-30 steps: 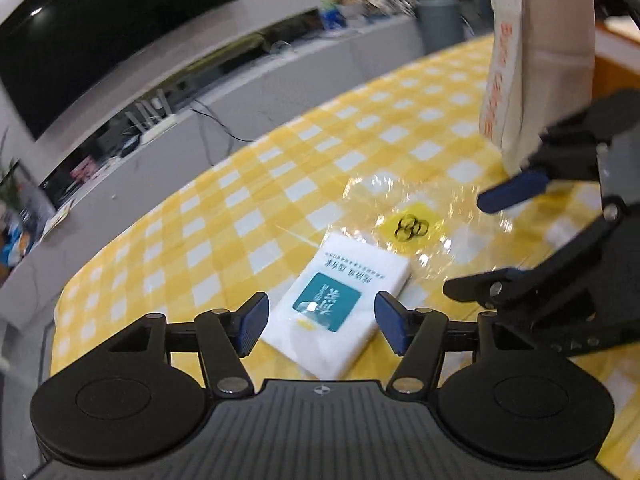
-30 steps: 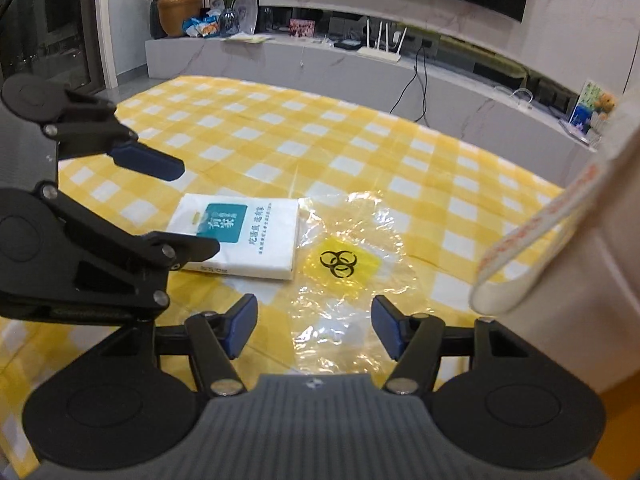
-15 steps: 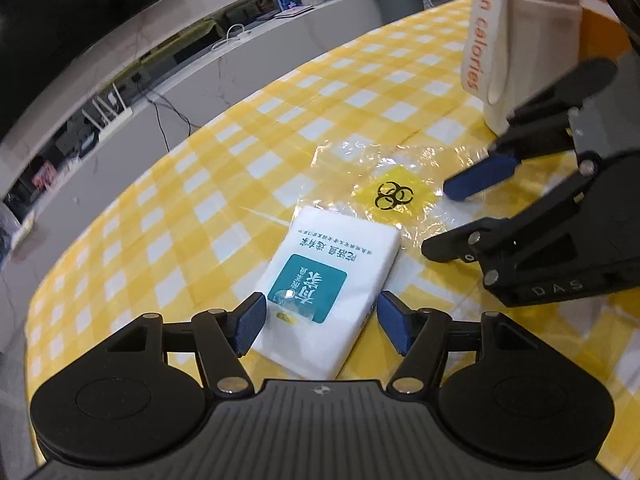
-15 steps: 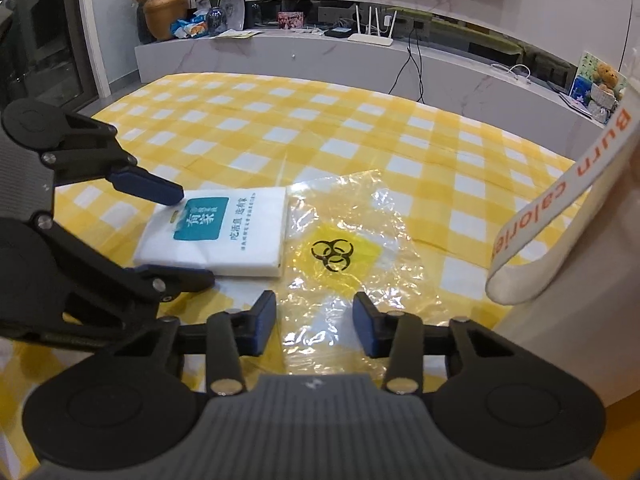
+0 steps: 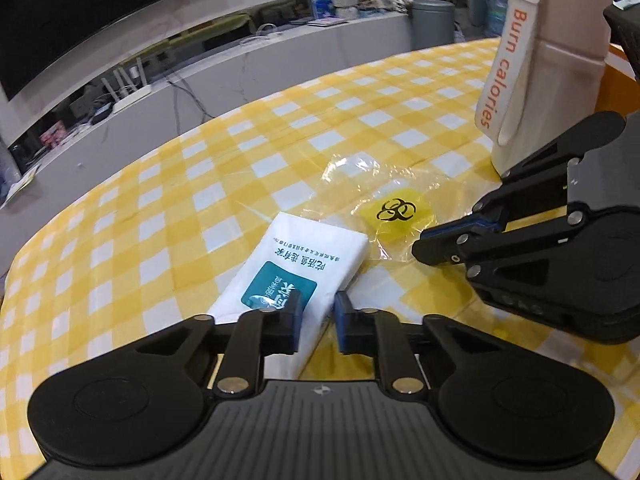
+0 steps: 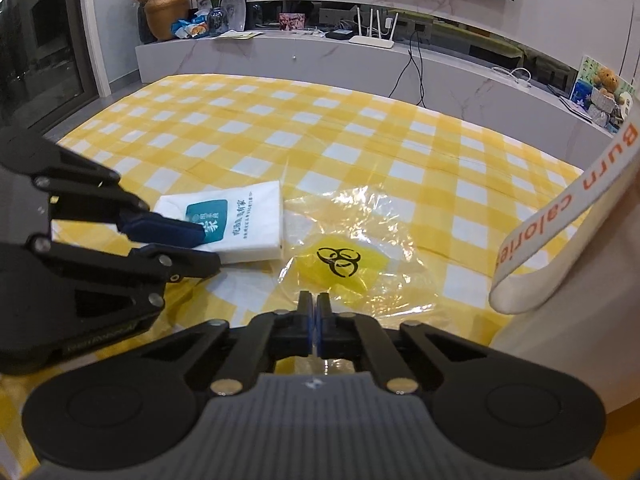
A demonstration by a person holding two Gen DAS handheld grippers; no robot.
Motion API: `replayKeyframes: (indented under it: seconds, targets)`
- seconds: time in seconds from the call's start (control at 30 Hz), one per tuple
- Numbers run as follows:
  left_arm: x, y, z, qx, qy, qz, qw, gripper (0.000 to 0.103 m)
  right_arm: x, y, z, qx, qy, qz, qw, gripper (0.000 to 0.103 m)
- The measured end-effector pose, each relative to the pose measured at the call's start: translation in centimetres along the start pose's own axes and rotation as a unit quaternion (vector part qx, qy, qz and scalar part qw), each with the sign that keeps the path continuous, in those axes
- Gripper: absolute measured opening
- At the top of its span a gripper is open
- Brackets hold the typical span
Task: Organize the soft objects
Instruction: 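Grasp the white tissue packet with the left gripper while the right gripper grasps the clear biohazard bag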
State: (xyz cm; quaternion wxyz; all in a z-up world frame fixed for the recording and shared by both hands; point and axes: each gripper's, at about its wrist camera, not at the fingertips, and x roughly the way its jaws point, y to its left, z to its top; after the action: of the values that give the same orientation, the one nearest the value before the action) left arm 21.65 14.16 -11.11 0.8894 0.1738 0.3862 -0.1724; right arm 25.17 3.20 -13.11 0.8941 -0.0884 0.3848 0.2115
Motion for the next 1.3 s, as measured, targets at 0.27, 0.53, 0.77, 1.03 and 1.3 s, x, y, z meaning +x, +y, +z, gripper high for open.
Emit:
replayKeyframes:
  seconds: [0.27,0.53,0.77,1.03,1.3]
  targets:
    - [-4.4,-1.2,-0.3,-0.079,-0.020,0.048,0.9955,0.006,-2.8,1.0,-1.0,0.010,-0.004,0.021,1.000,0.000]
    - [-9.3,-3.8,-1.8,-0.148,-0.042,0.049,0.9869,0.004,-7.3,2.0,-3.6,0.008,0.000,0.042,0.999,0.000]
    - [-10.3,-7.3,-3.4,-0.140,-0.006,0.028,0.9898,0.007,-9.5,0.8,-6.3,0.012,0.021,0.035,0.999,0.000]
    - [-10.9,-8.3,-3.8,-0.108,-0.006,0.026,0.9938,0.069,-10.3,-0.3,-6.4,0.033,0.016,0.048,0.998,0.000]
    - [-9.5,-6.6,-3.7,-0.037,0.001,-0.001,0.9993,0.089,-9.5,-0.8,-6.4,0.051,0.029,0.059,0.996,0.000]
